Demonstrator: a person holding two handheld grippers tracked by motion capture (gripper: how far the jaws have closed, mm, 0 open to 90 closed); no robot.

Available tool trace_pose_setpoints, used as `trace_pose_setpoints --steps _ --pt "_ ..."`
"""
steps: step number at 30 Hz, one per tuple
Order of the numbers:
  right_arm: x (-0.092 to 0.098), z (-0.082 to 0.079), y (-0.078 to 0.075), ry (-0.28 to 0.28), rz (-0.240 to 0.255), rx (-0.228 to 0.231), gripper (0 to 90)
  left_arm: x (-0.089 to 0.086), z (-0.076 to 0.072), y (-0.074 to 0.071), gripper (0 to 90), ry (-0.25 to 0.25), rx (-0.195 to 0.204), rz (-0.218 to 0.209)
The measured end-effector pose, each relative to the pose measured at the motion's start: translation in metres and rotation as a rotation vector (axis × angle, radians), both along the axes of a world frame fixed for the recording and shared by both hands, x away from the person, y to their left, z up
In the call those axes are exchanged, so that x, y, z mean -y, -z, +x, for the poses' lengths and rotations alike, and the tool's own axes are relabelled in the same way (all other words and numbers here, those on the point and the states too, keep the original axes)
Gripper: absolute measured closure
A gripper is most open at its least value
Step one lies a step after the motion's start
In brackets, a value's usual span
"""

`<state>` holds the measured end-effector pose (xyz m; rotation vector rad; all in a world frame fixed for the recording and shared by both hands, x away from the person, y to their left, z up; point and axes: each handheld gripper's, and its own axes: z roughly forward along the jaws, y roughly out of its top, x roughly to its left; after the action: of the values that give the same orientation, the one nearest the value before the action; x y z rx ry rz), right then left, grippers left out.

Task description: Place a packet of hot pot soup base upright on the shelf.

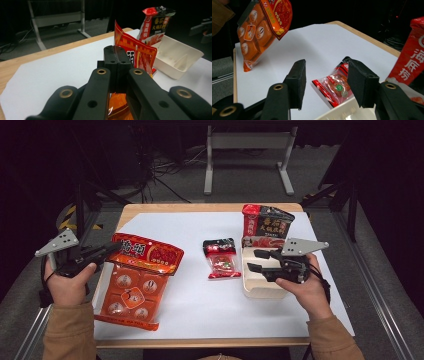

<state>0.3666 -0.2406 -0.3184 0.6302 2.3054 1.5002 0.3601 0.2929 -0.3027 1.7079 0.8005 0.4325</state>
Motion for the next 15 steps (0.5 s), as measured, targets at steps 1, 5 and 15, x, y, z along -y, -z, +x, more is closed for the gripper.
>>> trace_pose_setpoints --steps 1,5,15 --pt "-0.003 0.000 -0.001 -0.009 0.005 0.001 48.8 0.000 -0.001 -0.001 90.0 0.005 0.000 0.000" --pt "-0.015 -0.002 -0.005 -0.041 0.016 0.007 47.8 0.001 -0.008 -0.005 90.0 0.030 0.005 -0.016" --pt "-0.053 0.001 -0.006 -0.117 0.048 0.004 44.0 0.003 -0.020 -0.011 90.0 0.057 0.039 -0.018"
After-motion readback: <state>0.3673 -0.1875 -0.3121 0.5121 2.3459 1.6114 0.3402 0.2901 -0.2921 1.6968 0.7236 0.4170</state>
